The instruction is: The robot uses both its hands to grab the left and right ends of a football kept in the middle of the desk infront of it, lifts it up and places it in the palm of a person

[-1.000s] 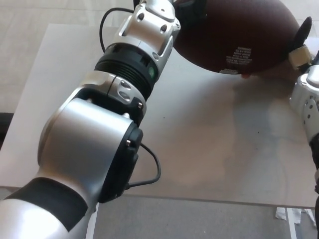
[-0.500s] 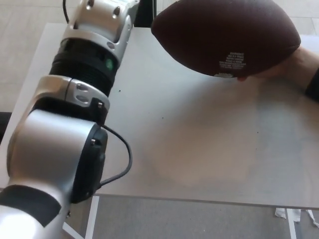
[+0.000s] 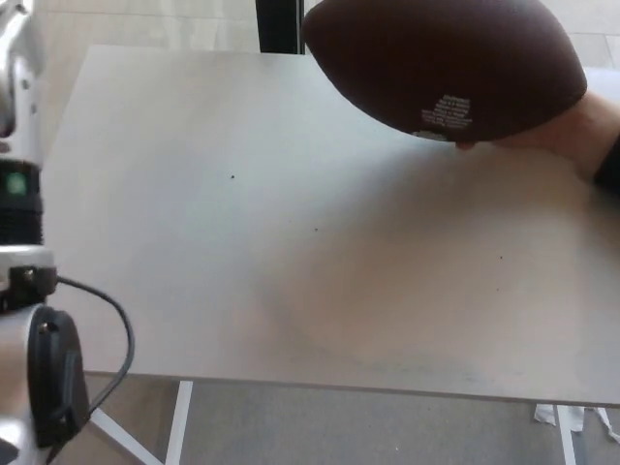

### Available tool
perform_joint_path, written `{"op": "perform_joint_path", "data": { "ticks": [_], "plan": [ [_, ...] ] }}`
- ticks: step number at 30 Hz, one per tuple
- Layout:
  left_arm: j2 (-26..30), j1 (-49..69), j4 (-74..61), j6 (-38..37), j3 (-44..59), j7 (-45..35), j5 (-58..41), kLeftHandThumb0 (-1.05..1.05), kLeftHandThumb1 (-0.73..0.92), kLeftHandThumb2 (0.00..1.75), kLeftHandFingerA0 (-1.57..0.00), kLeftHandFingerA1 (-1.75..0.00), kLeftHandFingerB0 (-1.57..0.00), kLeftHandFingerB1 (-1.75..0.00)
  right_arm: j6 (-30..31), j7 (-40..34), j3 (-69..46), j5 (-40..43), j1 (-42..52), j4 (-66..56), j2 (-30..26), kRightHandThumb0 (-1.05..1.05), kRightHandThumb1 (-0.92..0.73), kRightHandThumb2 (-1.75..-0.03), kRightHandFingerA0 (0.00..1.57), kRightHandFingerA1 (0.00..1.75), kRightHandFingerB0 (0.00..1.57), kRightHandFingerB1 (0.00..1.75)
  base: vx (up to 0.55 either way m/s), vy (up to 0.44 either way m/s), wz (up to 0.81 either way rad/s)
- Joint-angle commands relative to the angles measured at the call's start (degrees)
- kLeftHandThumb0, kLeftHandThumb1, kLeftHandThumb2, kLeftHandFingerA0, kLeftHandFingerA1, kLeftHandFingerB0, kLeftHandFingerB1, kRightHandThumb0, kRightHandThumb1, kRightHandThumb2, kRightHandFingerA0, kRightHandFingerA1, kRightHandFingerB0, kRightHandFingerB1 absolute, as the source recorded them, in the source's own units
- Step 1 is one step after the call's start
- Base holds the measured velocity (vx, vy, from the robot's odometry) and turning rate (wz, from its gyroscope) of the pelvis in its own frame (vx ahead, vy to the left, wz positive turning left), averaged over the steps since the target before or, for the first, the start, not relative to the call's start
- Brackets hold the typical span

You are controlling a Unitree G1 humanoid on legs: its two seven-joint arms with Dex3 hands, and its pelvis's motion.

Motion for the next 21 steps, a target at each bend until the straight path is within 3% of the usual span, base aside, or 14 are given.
{"op": "perform_joint_path", "data": {
  "ticks": [1,2,3,4,5,10,11,14,15,16,17,18,19,21],
  "plan": [
    [6.37,40.37,-44.75,13.71,34.36,-13.91,-14.49,-0.91,0.92,0.72,-0.11,-0.63,-0.09,-0.43,8.75,16.28,-34.66,24.16,36.37,-39.14,0.77,-0.84,-0.67,-1.03,0.44,0.96,0.02,0.37,0.0,0.0,0.0],
    [4.32,47.56,-44.59,10.69,39.86,-16.01,-16.65,-0.92,0.69,1.07,-0.13,-0.63,-0.08,-0.53,4.97,14.94,-37.49,23.47,40.05,-39.11,4.64,-0.78,-0.8,-0.65,0.71,1.23,0.16,0.39,0.0,0.0,0.0],
    [3.1,52.41,-43.99,8.55,43.48,-17.23,-17.79,-0.95,0.9,0.68,-0.16,-0.67,-0.09,-0.49,0.92,14.08,-39.12,23.11,42.32,-39.06,7.72,-0.69,-0.79,-0.64,0.37,0.96,0.21,0.36,0.0,0.0,0.0],
    [2.09,56.17,-42.88,6.25,45.8,-17.75,-17.99,-0.94,0.92,0.69,-0.17,-0.71,-0.08,-0.47,-3.13,14.59,-40.26,23.24,44.17,-38.1,9.9,-0.7,-0.8,-0.67,0.59,1.43,0.15,0.39,0.0,0.0,0.0],
    [0.27,60.71,-42.0,3.13,48.14,-18.3,-18.65,-0.9,0.92,0.7,-0.11,-0.73,-0.04,-0.46,-5.97,15.3,-42.14,24.05,45.86,-35.99,11.4,-0.65,-0.8,-0.63,0.95,1.38,0.21,0.36,0.0,0.0,0.0],
    [-2.93,71.64,-30.74,-10.15,53.4,-19.41,-20.67,-0.87,0.92,0.73,-0.05,-0.74,-0.02,-0.45,-20.76,14.78,-45.98,18.31,46.99,-23.77,12.94,-0.6,-0.84,-0.68,0.96,1.43,0.2,0.42,0.0,0.0,0.0],
    [-1.31,75.32,-18.27,-16.49,56.32,-18.92,-20.55,-0.92,0.89,0.67,-0.11,-0.72,-0.02,-0.46,-24.18,12.21,-49.31,19.37,45.27,-14.73,12.61,-0.7,-0.77,-0.63,0.18,0.64,0.2,0.45,0.0,0.0,0.0],
    [1.9,78.76,-3.17,-23.93,56.79,-17.15,-18.97,-0.92,0.91,0.67,-0.17,-0.68,-0.02,-0.4,-23.27,7.32,-50.76,18.55,44.22,-6.32,12.18,-0.73,-0.76,-0.62,0.08,0.88,0.16,0.5,0.0,0.0,0.0],
    [2.96,79.13,0.47,-25.36,56.57,-16.98,-18.97,-1.01,0.77,1.13,-0.16,-0.66,-0.04,-0.26,-21.96,5.7,-50.75,18.49,43.79,-5.74,12.5,-0.67,-0.76,-0.63,0.13,1.08,0.17,0.5,0.0,0.0,0.0],
    [3.85,79.52,3.47,-24.54,56.34,-16.25,-18.85,-0.93,0.9,0.68,-0.66,-0.71,-0.05,-0.43,-18.69,3.07,-50.62,18.04,43.32,-5.75,12.57,-0.7,-0.61,-0.94,0.45,0.91,0.14,0.57,0.0,0.0,0.0],
    [4.88,79.45,7.05,-24.44,55.75,-15.48,-18.61,-0.94,0.71,1.1,-0.96,-0.75,-0.02,-0.45,-14.87,-0.34,-50.52,17.46,42.14,-5.18,12.22,-0.68,-0.74,-0.64,0.55,1.38,0.13,0.62,0.0,0.0,0.0],
    [4.99,79.44,7.53,-24.7,55.57,-15.49,-18.74,-0.94,0.71,1.1,-0.96,-0.75,-0.02,-0.45,-14.56,-0.54,-50.63,17.4,41.91,-5.03,12.12,-0.68,-0.74,-0.64,0.55,1.38,0.13,0.62,0.0,0.0,0.0],
    [5.18,78.97,9.85,-25.89,55.04,-15.86,-19.08,-0.96,0.88,0.67,-0.5,-0.97,-0.01,-0.37,-10.72,-1.14,-50.43,17.89,41.31,-4.42,11.42,-0.69,-0.79,-0.63,0.26,1.27,0.06,0.6,0.0,0.0,0.0],
    [7.16,75.92,14.82,-23.98,53.12,-14.22,-18.58,-0.86,0.64,1.05,-0.07,-0.64,0.0,-0.38,-0.65,-1.32,-49.38,19.57,40.62,-5.51,10.31,-0.6,-0.81,-0.7,0.0,0.67,0.01,0.19,0.0,0.0,0.0]
  ]
}}
